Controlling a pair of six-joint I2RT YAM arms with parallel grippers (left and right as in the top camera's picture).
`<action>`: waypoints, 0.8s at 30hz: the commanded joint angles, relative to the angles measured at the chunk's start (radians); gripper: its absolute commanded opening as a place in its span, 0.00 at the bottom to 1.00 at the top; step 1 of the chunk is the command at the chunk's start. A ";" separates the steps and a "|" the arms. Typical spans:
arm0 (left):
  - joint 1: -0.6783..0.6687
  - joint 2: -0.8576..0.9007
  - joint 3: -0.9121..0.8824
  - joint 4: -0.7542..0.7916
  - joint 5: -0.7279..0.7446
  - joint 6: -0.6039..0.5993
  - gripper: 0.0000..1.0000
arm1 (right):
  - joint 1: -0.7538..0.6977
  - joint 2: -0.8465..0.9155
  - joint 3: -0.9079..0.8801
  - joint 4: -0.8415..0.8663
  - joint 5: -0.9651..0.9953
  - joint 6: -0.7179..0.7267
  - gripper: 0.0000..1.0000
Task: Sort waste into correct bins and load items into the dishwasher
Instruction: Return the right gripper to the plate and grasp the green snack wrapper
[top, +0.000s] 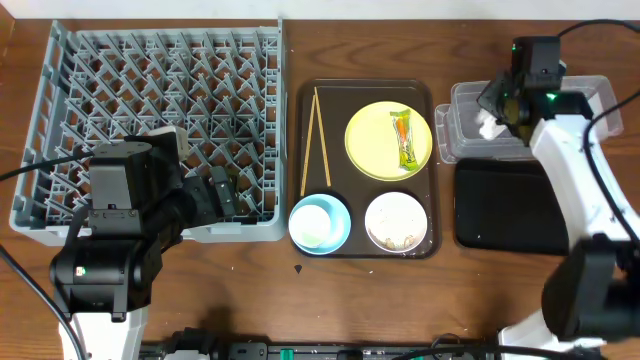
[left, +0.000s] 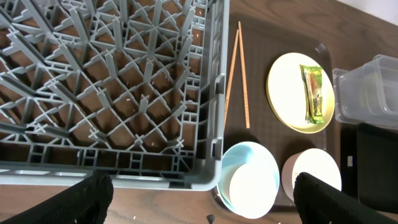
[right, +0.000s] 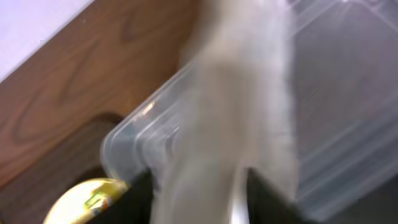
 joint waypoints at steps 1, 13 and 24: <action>0.003 0.000 0.021 0.000 0.012 -0.009 0.93 | -0.005 0.026 -0.005 0.048 0.019 -0.060 0.58; 0.003 0.000 0.021 0.000 0.013 -0.009 0.93 | 0.305 -0.044 -0.005 -0.040 -0.131 -0.307 0.52; 0.003 0.000 0.021 0.000 0.012 -0.009 0.93 | 0.395 0.284 -0.005 0.097 0.237 -0.306 0.54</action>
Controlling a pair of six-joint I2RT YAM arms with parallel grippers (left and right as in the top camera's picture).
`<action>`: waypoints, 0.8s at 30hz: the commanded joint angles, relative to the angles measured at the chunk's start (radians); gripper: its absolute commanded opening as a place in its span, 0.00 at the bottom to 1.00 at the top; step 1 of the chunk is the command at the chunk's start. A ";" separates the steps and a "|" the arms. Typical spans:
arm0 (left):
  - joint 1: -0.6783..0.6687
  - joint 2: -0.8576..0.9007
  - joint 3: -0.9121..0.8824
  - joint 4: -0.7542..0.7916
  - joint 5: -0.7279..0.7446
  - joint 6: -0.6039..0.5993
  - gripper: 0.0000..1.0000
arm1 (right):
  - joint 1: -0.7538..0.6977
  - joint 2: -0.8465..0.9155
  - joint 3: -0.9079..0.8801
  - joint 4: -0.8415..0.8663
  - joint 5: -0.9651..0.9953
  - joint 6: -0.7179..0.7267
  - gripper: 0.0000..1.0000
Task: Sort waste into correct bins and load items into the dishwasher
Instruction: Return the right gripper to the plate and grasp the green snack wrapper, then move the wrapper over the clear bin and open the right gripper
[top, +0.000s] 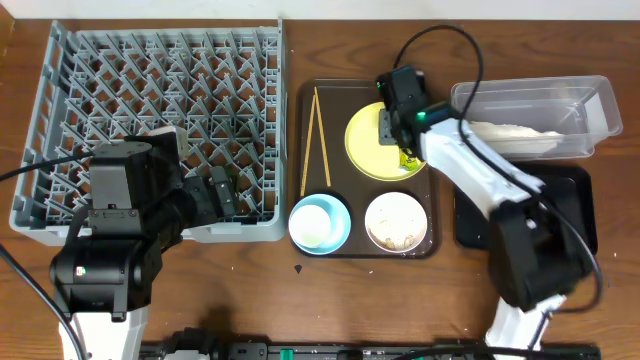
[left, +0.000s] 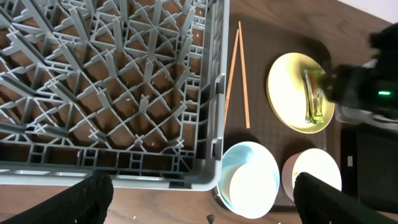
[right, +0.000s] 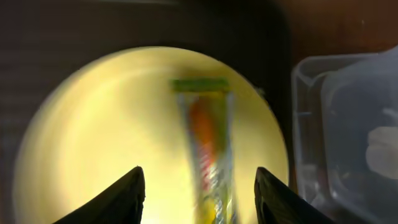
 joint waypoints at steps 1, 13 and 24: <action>0.003 0.000 0.021 0.000 0.012 -0.009 0.93 | -0.009 0.095 -0.001 0.026 0.086 -0.016 0.51; 0.003 0.000 0.021 0.000 0.012 -0.009 0.93 | -0.075 -0.107 0.002 -0.003 -0.243 0.092 0.01; 0.003 0.000 0.021 0.001 0.012 -0.009 0.93 | -0.386 -0.241 0.000 -0.069 -0.130 0.370 0.01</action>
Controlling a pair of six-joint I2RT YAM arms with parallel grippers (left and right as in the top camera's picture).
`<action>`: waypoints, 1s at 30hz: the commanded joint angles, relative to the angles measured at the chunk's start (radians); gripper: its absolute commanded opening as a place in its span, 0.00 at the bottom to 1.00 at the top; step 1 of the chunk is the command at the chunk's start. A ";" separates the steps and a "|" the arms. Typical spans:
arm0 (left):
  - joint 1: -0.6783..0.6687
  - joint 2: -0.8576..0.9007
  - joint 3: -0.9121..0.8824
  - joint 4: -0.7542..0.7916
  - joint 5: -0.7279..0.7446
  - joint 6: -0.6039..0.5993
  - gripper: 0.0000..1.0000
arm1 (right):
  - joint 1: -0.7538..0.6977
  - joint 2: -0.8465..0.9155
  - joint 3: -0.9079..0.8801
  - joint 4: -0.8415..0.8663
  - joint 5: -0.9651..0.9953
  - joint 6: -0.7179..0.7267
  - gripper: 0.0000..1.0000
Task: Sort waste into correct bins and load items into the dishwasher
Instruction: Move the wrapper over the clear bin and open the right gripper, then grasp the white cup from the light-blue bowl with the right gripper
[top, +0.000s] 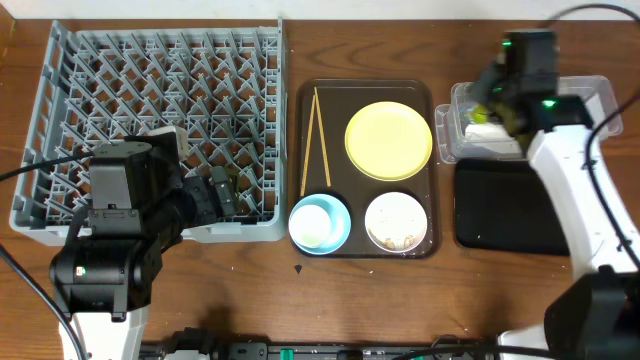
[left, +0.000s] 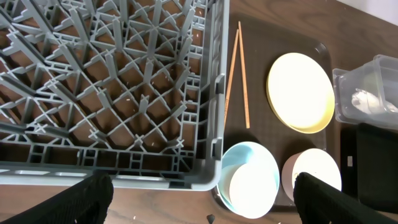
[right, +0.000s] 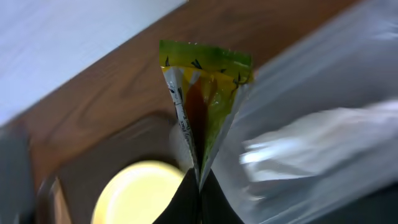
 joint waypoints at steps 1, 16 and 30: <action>0.003 0.000 0.021 0.000 0.013 -0.009 0.93 | -0.027 0.096 -0.010 -0.002 0.051 0.077 0.01; 0.003 0.000 0.021 0.001 0.013 -0.009 0.93 | 0.052 -0.112 -0.009 -0.141 -0.390 -0.247 0.93; 0.003 0.000 0.021 0.008 0.012 -0.009 0.98 | 0.519 -0.068 -0.020 -0.333 -0.440 -0.508 0.54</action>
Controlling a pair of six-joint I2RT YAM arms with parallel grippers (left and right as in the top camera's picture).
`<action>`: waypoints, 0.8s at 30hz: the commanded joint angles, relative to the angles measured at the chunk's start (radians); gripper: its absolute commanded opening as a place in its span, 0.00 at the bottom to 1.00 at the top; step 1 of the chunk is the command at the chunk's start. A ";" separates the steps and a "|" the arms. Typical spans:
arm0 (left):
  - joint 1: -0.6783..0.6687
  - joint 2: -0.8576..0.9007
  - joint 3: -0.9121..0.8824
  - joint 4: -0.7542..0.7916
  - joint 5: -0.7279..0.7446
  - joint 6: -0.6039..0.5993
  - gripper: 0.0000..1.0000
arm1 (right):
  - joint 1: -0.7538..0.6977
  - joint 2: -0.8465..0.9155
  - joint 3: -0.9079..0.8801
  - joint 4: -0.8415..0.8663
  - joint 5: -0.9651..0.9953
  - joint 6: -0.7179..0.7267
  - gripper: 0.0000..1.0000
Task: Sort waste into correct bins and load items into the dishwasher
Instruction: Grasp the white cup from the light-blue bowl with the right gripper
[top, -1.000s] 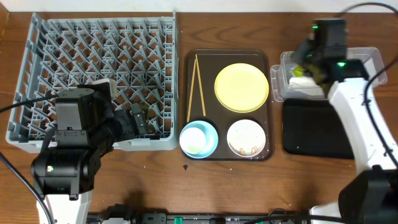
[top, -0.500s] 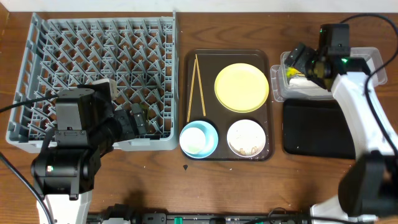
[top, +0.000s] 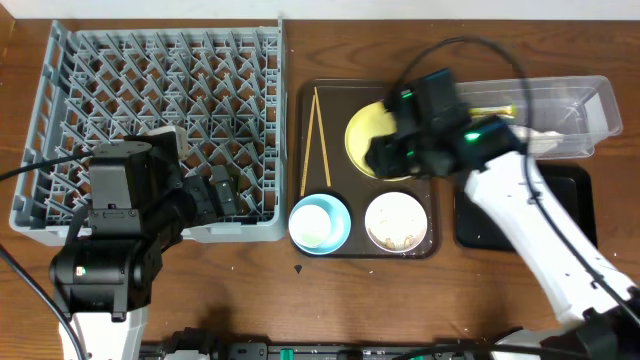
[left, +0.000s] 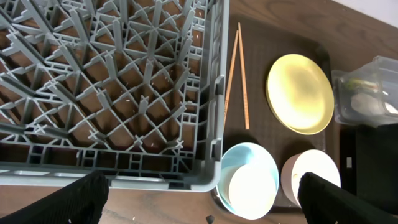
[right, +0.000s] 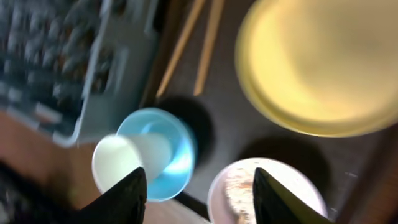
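My right gripper (right: 199, 200) hangs open and empty over the dark tray (top: 310, 95), between the blue bowl (right: 163, 155) holding a pale cup and the white bowl (right: 273, 190) with crumbs. Overhead it (top: 380, 155) covers part of the yellow plate (top: 362, 130). A pair of chopsticks (top: 316, 140) lies on the tray's left side. The green-yellow wrapper (top: 488, 110) lies in the clear bin (top: 595, 100) with white paper. My left gripper (left: 199, 205) is open at the grey dish rack's (top: 150, 110) near right corner.
A black bin (top: 520, 215) sits in front of the clear bin at the right. The rack fills the left half of the table. A small dark speck (top: 298, 268) lies on the wood before the tray.
My right gripper was shut on the wrapper above the clear bin. Now the wrapper lies in that bin and the gripper is open over the tray's bowls. The left arm has not moved.
First my right gripper was at the clear bin with something white, the wrapper lying on the yellow plate. Then it was open over the wrapper on the plate. Then it held the wrapper over the clear bin, plate bare. Now the wrapper is in the bin.
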 joint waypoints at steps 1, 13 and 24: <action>0.003 0.000 0.021 0.004 0.008 -0.005 0.98 | 0.107 0.034 -0.009 -0.013 -0.030 -0.107 0.52; 0.004 0.000 0.021 0.000 -0.074 -0.042 0.98 | 0.301 0.318 -0.010 -0.008 0.034 -0.060 0.17; 0.005 0.006 0.021 0.059 0.154 -0.043 0.99 | 0.047 0.034 -0.009 0.019 -0.048 -0.103 0.01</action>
